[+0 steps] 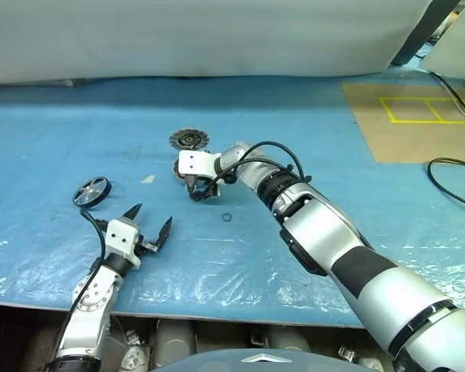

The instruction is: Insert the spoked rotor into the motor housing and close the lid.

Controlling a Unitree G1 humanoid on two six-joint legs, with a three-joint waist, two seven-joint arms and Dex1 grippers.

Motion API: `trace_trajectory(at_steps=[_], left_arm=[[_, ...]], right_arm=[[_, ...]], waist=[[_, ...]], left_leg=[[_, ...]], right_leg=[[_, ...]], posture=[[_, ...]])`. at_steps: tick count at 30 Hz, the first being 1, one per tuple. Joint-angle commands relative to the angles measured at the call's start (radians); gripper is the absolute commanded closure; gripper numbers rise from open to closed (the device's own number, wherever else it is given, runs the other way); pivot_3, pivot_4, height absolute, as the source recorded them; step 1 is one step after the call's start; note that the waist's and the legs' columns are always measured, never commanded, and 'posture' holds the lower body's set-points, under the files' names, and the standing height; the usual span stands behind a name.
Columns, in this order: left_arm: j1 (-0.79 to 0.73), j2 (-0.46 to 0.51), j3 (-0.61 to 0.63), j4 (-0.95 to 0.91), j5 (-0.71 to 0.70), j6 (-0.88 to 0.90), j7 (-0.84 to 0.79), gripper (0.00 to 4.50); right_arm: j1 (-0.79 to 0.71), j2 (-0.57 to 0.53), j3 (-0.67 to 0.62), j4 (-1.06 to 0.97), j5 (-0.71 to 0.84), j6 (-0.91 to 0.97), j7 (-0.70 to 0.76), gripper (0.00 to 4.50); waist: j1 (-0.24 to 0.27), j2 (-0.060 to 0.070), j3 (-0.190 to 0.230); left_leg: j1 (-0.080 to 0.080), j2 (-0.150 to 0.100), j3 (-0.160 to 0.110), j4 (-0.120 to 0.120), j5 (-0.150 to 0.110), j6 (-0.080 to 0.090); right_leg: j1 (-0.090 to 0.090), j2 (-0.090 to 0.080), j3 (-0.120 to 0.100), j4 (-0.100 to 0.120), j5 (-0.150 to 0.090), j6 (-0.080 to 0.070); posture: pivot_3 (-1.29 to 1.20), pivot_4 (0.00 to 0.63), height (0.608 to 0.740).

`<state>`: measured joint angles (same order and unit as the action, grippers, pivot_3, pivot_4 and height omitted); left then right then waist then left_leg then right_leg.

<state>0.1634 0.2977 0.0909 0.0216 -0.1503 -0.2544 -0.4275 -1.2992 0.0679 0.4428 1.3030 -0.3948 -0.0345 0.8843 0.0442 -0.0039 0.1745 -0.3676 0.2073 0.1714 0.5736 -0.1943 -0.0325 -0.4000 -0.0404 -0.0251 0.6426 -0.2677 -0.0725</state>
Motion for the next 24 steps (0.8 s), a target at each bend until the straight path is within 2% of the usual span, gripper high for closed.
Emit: trace_trajectory(at_steps=[1, 5, 10, 15, 19, 24], left_arm=[[0.005, 0.011, 0.019, -0.043, -0.003, -0.010, 0.006, 0.00], [0.040, 0.008, 0.021, -0.074, -0.010, -0.008, 0.011, 0.00], [0.103, 0.023, -0.018, -0.137, -0.016, 0.005, -0.037, 0.00], [0.142, 0.043, 0.043, -0.165, -0.039, 0.011, -0.026, 0.00], [0.201, 0.039, 0.053, -0.204, -0.041, 0.010, -0.023, 0.00], [0.266, 0.032, 0.052, -0.247, -0.040, 0.018, -0.020, 0.00]], right_arm=[[0.018, 0.007, 0.039, 0.040, -0.049, 0.034, 0.066, 1.19], [0.023, 0.024, 0.033, 0.031, -0.046, 0.028, 0.081, 2.56], [0.076, 0.044, 0.036, -0.008, -0.037, 0.009, 0.108, 2.58], [0.184, 0.044, 0.072, -0.117, -0.040, 0.007, 0.202, 2.58], [0.312, 0.035, 0.112, -0.280, -0.041, 0.059, 0.272, 2.58], [0.457, 0.017, 0.160, -0.516, -0.050, 0.175, 0.292, 2.58]], waist=[[0.000, 0.001, 0.000], [-0.001, 0.001, -0.001], [-0.004, 0.003, -0.002], [-0.011, 0.002, -0.008], [-0.018, 0.002, -0.013], [-0.027, 0.001, -0.020]], left_leg=[[0.000, 0.000, 0.000, 0.000, 0.000, 0.000], [0.000, 0.000, 0.000, -0.001, 0.000, 0.000], [0.001, 0.000, 0.000, -0.002, 0.000, 0.000], [0.006, 0.001, 0.001, -0.005, 0.000, 0.000], [0.018, 0.000, 0.003, -0.011, -0.001, -0.001], [0.022, 0.000, 0.004, -0.015, -0.003, -0.004]], right_leg=[[0.000, 0.000, 0.000, 0.000, 0.000, 0.000], [0.000, 0.000, 0.000, 0.000, 0.000, -0.001], [0.000, 0.000, 0.000, 0.000, -0.001, -0.001], [0.002, 0.001, 0.001, 0.000, -0.002, -0.003], [0.011, 0.001, 0.003, -0.002, -0.005, -0.004], [0.016, 0.001, 0.004, -0.003, -0.011, -0.003]], posture=[[0.00, 0.150, 0.740], [0.00, 0.150, 0.740], [0.00, 0.150, 0.740], [0.00, 0.150, 0.740], [0.00, 0.150, 0.740], [0.00, 0.150, 0.740]])
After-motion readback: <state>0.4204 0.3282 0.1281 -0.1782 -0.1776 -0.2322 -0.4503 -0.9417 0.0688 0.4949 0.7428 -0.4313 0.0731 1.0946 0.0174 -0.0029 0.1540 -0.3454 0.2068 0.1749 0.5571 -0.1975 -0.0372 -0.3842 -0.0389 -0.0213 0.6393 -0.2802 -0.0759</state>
